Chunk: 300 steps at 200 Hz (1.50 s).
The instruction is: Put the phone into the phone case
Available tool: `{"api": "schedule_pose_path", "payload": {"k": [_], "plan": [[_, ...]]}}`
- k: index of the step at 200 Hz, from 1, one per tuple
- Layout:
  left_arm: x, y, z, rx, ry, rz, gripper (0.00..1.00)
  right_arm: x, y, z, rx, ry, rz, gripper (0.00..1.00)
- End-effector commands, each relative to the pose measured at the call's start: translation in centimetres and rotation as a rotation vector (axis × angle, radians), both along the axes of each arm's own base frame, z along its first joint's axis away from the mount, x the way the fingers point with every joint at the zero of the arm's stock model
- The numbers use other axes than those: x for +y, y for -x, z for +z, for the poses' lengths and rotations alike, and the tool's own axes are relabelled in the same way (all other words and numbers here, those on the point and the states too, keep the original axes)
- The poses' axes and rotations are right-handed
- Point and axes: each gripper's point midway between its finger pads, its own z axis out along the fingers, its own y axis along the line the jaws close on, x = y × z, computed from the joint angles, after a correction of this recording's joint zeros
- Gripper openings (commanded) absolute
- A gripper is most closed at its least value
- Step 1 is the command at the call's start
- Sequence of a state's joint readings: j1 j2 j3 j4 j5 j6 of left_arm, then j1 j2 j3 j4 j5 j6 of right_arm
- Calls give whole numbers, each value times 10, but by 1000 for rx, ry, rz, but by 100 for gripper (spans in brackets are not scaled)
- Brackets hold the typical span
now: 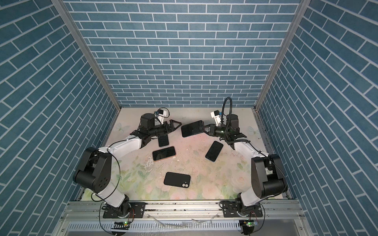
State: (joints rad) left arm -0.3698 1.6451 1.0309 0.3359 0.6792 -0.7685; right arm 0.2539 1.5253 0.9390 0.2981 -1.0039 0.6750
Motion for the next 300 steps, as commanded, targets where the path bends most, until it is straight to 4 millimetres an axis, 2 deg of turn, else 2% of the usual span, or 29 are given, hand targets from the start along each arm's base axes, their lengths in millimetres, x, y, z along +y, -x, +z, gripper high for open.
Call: {"api": "schedule_pose_path", "payload": {"k": [1,22,41,76,97,125,133,142,157,194,252,300], "plan": [[-17,20,23,-79,110,-152,100,5,18,56,-107,-109,108,0],[-23,26,28,-96,153,-202,99,5,25,67,-121,-139,129,0],[-32,32,39,-125,212,-251,92,5,26,68,-118,-146,131,0],[-44,44,55,-148,294,-314,73,6,21,67,-110,-169,122,0],[-45,46,58,-155,302,-320,51,6,16,66,-100,-197,120,0],[-44,48,60,-161,302,-315,43,6,10,67,-98,-230,119,0],[-44,49,61,-163,305,-313,40,6,9,67,-99,-234,118,3],[-44,49,60,-160,308,-313,32,6,7,66,-102,-234,116,6],[-43,51,64,-168,318,-313,25,5,5,66,-107,-235,111,17],[-44,56,67,-163,343,-328,13,3,-2,74,-148,-243,103,35],[-54,65,66,-121,387,-380,9,7,-17,85,-177,-266,114,41],[-61,68,64,-116,371,-394,8,9,-27,85,-162,-290,114,39]]}}
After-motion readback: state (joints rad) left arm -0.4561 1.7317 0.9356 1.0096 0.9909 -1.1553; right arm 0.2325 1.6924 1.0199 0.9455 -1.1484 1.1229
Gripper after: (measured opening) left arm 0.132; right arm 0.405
